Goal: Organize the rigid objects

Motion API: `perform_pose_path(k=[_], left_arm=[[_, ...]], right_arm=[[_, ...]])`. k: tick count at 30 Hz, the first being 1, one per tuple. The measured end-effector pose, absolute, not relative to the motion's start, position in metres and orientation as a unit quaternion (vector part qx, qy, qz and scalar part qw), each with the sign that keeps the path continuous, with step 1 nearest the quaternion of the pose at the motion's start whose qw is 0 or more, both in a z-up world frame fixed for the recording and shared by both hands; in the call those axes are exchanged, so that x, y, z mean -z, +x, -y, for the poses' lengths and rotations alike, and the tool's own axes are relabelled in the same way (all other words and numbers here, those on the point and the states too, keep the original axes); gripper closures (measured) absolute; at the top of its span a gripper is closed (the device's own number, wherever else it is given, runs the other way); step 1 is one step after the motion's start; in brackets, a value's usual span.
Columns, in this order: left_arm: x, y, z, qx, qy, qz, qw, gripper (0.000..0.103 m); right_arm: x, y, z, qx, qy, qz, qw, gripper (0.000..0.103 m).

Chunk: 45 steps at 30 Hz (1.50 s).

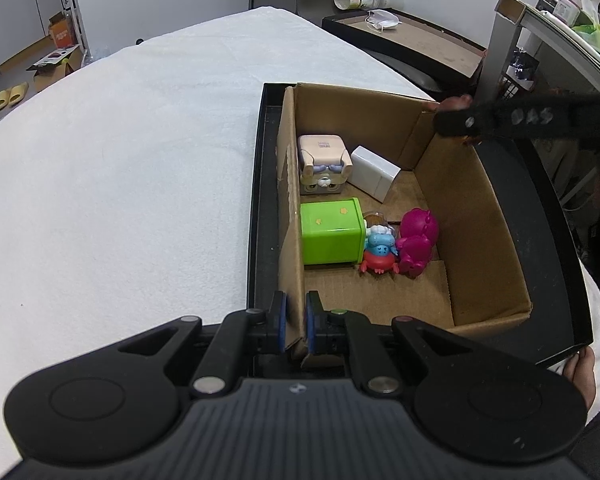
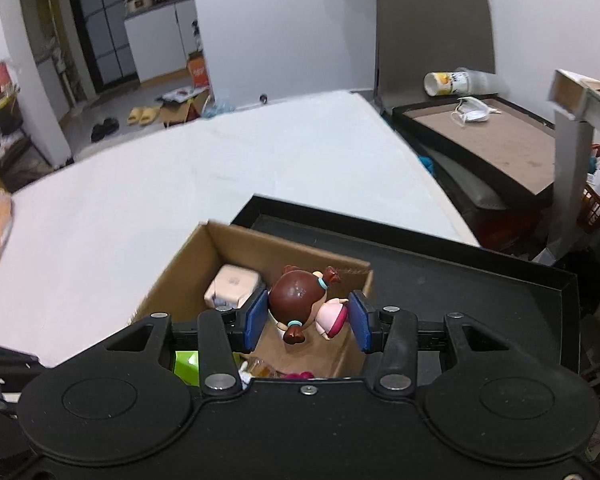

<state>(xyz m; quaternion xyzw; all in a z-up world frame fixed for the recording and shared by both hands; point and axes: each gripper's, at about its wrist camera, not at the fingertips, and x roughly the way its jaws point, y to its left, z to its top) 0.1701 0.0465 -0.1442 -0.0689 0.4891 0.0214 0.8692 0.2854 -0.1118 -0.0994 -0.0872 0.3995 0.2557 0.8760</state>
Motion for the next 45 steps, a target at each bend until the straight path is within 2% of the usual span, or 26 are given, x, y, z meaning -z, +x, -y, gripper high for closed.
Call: perform_pose_path(k=[6, 20, 26, 32, 35, 37, 39, 43, 45], left_arm=[[0.144, 0.172, -0.048, -0.021, -0.071, -0.489, 0.869, 0.094], [0.132, 0.171, -0.043, -0.025, -0.070, -0.498, 0.864, 0.093], [0.114, 0.164, -0.039, -0.026, -0.077, -0.489, 0.868, 0.091], [0.093, 0.156, -0.034, -0.013, -0.087, -0.481, 0.872, 0.090], [0.084, 0.151, -0.031, -0.010, -0.091, -0.478, 0.874, 0.082], [0.078, 0.147, -0.029, -0.011, -0.091, -0.474, 0.876, 0.068], [0.070, 0.142, -0.025, -0.012, -0.088, -0.467, 0.880, 0.060], [0.055, 0.131, -0.016, 0.003, -0.083, -0.456, 0.886, 0.049], [0.049, 0.127, -0.013, 0.005, -0.081, -0.452, 0.888, 0.042]], right_arm=[[0.112, 0.284, 0.102, -0.237, -0.129, -0.394, 0.879, 0.059], [0.099, 0.277, 0.144, -0.221, -0.039, -0.419, 0.880, 0.055], [0.095, 0.265, 0.153, -0.219, -0.020, -0.432, 0.875, 0.047], [0.087, 0.250, 0.166, -0.196, 0.005, -0.441, 0.876, 0.035], [0.081, 0.239, 0.175, -0.187, 0.015, -0.442, 0.877, 0.028], [0.074, 0.231, 0.181, -0.180, 0.022, -0.439, 0.880, 0.022], [0.066, 0.223, 0.187, -0.174, 0.027, -0.435, 0.883, 0.017], [0.052, 0.209, 0.198, -0.164, 0.034, -0.432, 0.886, 0.008], [0.045, 0.202, 0.202, -0.161, 0.037, -0.427, 0.889, 0.007]])
